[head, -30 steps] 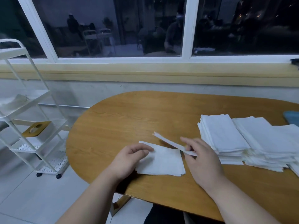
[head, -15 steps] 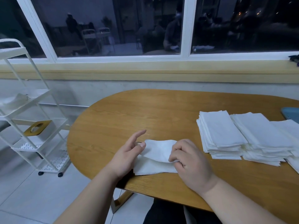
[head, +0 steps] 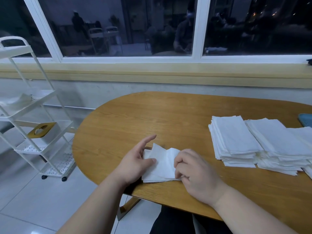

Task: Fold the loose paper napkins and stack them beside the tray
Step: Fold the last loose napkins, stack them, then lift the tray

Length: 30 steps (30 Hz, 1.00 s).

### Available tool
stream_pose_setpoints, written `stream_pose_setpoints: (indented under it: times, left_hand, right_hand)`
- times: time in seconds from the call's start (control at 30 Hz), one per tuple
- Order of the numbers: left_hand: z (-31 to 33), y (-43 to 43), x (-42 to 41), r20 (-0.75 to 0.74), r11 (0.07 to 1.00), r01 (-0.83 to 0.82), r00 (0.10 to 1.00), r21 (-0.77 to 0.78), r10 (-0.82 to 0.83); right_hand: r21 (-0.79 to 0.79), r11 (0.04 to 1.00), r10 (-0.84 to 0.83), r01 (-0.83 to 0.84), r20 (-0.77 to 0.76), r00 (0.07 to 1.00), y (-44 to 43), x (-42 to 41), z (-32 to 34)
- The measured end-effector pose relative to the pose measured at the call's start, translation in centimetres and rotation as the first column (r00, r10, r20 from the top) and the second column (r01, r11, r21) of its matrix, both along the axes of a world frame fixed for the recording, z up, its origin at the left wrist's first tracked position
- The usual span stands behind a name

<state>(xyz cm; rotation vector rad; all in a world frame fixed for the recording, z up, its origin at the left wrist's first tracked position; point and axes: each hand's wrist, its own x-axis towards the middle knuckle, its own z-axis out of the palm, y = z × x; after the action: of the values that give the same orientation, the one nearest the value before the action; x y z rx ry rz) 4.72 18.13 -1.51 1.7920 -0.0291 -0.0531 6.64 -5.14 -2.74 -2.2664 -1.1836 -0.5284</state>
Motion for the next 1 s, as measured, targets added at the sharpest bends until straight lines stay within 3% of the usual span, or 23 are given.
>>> stream_pose_setpoints:
  times: [0.07,0.13,0.23,0.4,0.6,0.7,0.8,1.0]
  left_hand:
    - [0.0,0.0,0.0,0.003,0.999,-0.011,1.000,0.035,0.011]
    - [0.3,-0.2,-0.2,0.022,0.999,-0.024,0.999,0.038,0.023]
    - [0.6,-0.4,-0.6,0.042,0.998,-0.031,0.999,0.060,0.028]
    - [0.4,-0.3,-0.6,0.007,0.998,0.052,0.999,-0.028,-0.052]
    - [0.1,-0.1,-0.4,-0.018,0.979,0.052,0.998,-0.197,-0.057]
    - [-0.2,0.0,-0.4,-0.020,0.981,0.027,0.999,-0.193,-0.031]
    - [-0.2,0.1,-0.1,-0.020,0.971,0.039,0.999,-0.237,-0.045]
    - [-0.3,0.6,0.2,-0.058,0.958,0.016,0.998,-0.287,-0.034]
  right_hand:
    - [-0.020,0.998,0.051,-0.053,-0.089,0.995,-0.4,-0.2,0.3]
    - [0.073,0.996,0.070,-0.055,-0.224,0.972,-0.8,-0.4,0.7]
    - [0.204,0.976,0.003,0.081,-0.385,0.923,-1.0,-0.2,1.2]
    - [-0.105,0.953,-0.297,0.283,-0.483,0.823,1.2,0.7,2.7]
    - [0.051,0.952,-0.237,0.302,-0.502,0.832,3.0,1.0,2.3]
    - [0.132,0.938,-0.205,0.322,-0.537,0.818,2.5,0.7,2.4]
    - [0.132,0.959,-0.139,0.249,-0.547,0.825,1.7,0.8,3.3]
    - [-0.083,0.996,-0.031,-0.026,-0.610,0.792,2.6,1.9,6.0]
